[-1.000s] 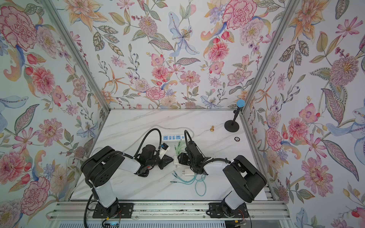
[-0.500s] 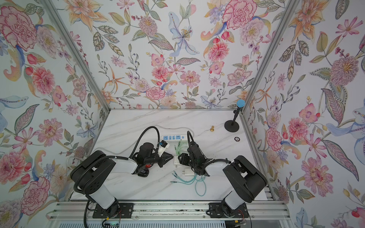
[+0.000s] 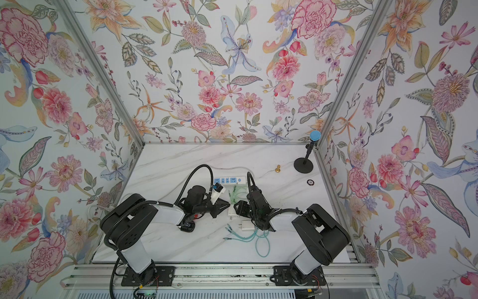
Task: Charge the electric shaver
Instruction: Pick up the plug from the center of the board.
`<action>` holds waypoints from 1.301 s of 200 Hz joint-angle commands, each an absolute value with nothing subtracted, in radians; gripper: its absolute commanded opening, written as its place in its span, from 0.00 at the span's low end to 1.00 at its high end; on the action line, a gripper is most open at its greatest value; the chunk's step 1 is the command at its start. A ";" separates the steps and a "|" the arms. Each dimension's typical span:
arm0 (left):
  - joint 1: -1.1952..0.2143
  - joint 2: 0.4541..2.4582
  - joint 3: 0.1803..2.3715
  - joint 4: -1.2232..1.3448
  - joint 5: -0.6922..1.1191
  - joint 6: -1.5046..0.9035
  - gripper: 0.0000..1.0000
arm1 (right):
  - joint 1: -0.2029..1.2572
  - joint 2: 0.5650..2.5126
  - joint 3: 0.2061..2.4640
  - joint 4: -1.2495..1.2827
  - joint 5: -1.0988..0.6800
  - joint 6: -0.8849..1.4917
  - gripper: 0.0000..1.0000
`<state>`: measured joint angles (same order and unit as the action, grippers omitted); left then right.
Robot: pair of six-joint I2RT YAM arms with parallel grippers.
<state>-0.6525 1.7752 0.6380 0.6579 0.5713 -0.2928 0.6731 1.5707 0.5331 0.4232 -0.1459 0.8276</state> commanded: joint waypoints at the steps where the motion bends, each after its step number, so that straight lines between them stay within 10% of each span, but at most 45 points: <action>1: -0.661 1.806 0.641 0.631 0.547 -0.282 0.18 | 0.663 1.565 0.523 0.427 -0.152 0.842 0.52; 168: -0.664 1.851 0.608 0.658 0.522 -0.275 0.22 | 0.655 1.607 0.519 0.502 -0.261 0.845 0.56; 260: -0.658 1.863 0.588 0.706 0.529 -0.275 0.23 | 0.598 1.673 0.440 0.707 -0.344 0.922 0.31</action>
<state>-0.6533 1.8290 0.6155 0.7620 0.5388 -0.2962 0.6056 1.6516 0.4625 0.6849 -0.3416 0.9047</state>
